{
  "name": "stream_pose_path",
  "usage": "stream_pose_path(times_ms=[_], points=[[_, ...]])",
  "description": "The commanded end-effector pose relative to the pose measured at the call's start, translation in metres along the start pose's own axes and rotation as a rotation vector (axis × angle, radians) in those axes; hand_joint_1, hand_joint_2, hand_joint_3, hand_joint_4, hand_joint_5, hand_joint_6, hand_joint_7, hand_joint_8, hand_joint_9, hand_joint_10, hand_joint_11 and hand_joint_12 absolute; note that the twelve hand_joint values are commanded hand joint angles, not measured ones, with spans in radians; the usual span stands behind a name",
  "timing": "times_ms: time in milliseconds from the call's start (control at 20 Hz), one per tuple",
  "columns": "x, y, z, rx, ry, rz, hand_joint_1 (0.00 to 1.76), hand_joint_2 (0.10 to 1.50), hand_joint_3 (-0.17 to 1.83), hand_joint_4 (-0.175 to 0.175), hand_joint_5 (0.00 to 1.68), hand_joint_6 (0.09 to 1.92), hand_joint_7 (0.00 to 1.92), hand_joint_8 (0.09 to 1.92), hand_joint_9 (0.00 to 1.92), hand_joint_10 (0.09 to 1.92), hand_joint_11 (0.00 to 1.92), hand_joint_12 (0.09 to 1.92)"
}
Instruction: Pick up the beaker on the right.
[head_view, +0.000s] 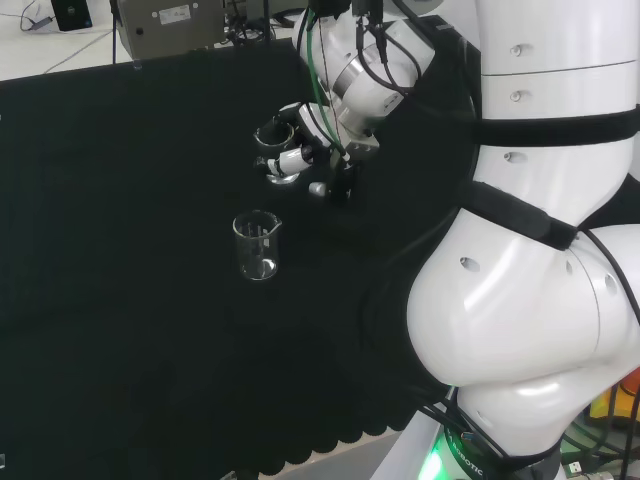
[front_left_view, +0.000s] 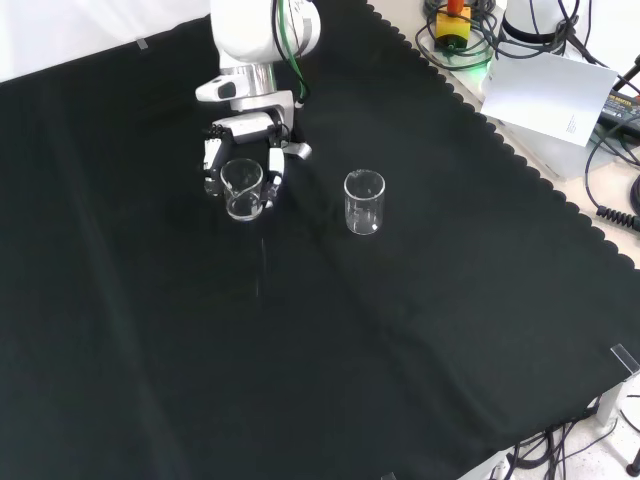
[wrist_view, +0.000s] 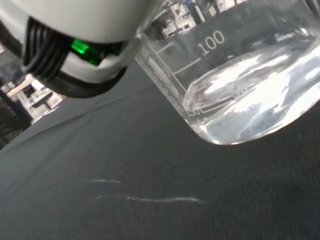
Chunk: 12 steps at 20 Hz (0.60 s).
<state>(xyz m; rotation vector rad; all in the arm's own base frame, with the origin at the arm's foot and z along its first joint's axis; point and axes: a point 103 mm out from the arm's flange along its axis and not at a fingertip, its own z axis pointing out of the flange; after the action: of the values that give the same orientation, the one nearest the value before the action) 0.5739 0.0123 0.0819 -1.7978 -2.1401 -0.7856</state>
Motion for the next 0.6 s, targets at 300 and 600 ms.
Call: stream_pose_path(times_ms=[300,600], points=[[0.020,-0.010,-0.090,0.315,-0.086,-0.122,1.33,0.62,0.60,-0.175,1.49,0.19,1.57,0.10,1.79,0.09,1.52,0.56],[0.029,-0.048,-0.113,0.323,-0.108,-0.101,1.33,0.60,0.63,-0.175,1.50,0.17,1.59,0.09,1.81,0.09,1.53,0.55]])
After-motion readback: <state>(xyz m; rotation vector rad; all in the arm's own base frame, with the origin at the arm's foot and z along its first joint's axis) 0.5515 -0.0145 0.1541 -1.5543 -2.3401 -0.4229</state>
